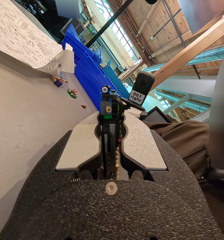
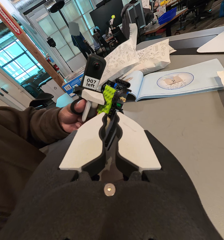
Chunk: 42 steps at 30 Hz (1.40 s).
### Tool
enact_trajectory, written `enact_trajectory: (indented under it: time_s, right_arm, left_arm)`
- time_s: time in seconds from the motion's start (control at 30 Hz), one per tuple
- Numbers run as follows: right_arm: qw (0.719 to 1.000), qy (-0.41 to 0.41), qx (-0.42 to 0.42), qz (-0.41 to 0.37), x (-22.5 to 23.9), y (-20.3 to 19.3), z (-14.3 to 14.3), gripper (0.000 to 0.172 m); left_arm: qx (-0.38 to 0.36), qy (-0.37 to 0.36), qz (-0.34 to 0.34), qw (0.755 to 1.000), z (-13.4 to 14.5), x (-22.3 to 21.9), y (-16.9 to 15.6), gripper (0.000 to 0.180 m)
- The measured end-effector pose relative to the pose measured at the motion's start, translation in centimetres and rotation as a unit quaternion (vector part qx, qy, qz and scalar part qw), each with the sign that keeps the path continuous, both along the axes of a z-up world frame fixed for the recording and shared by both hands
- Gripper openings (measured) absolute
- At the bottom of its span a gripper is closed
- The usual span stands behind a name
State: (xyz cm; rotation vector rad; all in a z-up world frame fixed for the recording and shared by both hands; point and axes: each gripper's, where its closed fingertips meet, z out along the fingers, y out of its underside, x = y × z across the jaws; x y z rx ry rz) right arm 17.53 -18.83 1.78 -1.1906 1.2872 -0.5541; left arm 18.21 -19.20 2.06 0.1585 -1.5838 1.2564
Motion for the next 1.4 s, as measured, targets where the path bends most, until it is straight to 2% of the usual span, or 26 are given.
enact_trajectory:
  time_s: [0.63,0.93,1.07,1.17,1.4]
  right_arm:
    - [0.986,-0.033,-0.152,-0.068,-0.09,-0.64,0.82,0.022]
    - [0.985,-0.016,-0.164,-0.04,-0.04,0.05,0.3,0.018]
    - [0.992,-0.002,-0.119,-0.029,0.01,0.2,0.14,0.019]
    - [0.995,0.002,-0.099,-0.024,0.08,0.27,-0.05,0.013]
    - [0.992,-0.016,-0.121,-0.039,0.16,0.3,0.12,0.012]
  left_arm:
    - [-0.003,-0.025,0.0,1.0,-0.04,-0.47,0.15,0.027]
    - [0.0,-0.025,-0.001,1.0,-0.08,-0.56,0.16,0.026]
    - [-0.001,-0.019,0.005,1.0,-0.03,-0.46,0.07,0.026]
    - [-0.005,-0.009,0.011,1.0,0.15,-0.21,0.02,0.026]
    - [-0.007,0.0,0.013,1.0,0.27,-0.14,-0.03,0.026]
